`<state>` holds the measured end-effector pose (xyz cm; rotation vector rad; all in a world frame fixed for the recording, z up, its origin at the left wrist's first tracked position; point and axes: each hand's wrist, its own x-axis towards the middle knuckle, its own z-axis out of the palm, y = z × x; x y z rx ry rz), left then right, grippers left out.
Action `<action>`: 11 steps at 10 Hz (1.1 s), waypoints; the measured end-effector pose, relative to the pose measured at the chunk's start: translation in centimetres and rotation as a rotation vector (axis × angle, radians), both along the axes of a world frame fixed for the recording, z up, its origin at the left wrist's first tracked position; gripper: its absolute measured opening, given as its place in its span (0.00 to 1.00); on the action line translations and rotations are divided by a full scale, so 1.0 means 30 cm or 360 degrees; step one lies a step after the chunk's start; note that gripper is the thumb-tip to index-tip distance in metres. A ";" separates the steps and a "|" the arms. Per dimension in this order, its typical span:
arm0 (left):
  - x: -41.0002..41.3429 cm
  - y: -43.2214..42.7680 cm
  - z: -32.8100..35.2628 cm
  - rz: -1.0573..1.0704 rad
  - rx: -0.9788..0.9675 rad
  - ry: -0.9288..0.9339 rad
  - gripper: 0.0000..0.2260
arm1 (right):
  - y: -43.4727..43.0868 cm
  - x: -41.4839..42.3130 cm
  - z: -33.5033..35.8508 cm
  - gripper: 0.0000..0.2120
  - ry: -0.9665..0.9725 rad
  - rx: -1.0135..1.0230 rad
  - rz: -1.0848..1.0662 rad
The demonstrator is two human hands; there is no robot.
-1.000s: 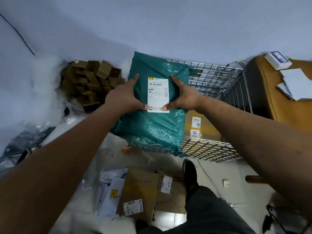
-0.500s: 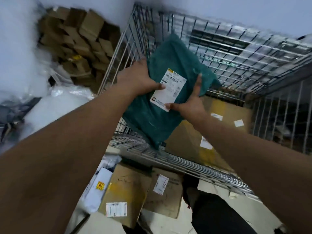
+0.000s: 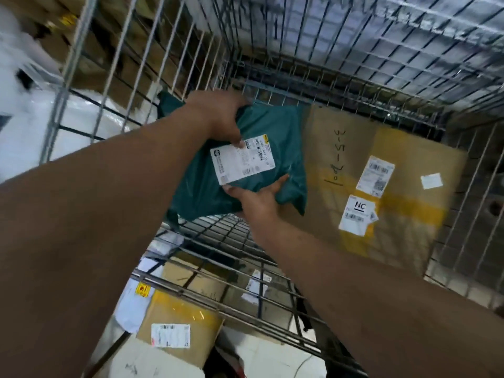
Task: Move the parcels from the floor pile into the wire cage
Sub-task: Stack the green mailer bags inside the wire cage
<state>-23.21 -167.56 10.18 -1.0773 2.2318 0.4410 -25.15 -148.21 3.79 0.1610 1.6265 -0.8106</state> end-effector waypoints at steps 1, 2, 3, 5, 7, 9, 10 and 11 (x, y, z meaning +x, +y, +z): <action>0.009 0.019 -0.106 0.0024 0.0129 0.0051 0.47 | 0.043 0.063 -0.063 0.68 -0.0077 -0.0103 -0.0161; 0.019 0.030 -0.193 0.0051 0.0211 0.0119 0.45 | 0.086 0.100 -0.079 0.59 -0.0065 -0.0164 -0.0170; 0.027 0.013 -0.239 0.0061 0.0241 0.0107 0.43 | 0.083 0.144 -0.103 0.56 -0.0093 -0.0203 -0.0115; 0.017 -0.001 -0.314 -0.0059 0.0403 0.0053 0.44 | -0.025 0.154 -0.071 0.32 0.0701 -0.0458 0.1681; -0.012 0.085 -0.420 -0.0324 0.0436 -0.0035 0.36 | -0.076 -0.043 -0.116 0.12 0.0404 -0.0156 0.0677; -0.051 0.090 -0.440 -0.0413 0.0375 -0.0201 0.37 | 0.087 -0.257 -0.202 0.37 0.1334 0.0025 0.0640; -0.040 0.093 -0.440 -0.0411 0.0329 -0.0187 0.37 | 0.107 -0.290 -0.254 0.59 0.0865 0.0115 0.0612; 0.001 0.096 -0.461 -0.0284 0.0360 -0.0047 0.37 | 0.086 -0.284 -0.300 0.64 0.0600 -0.0011 0.0602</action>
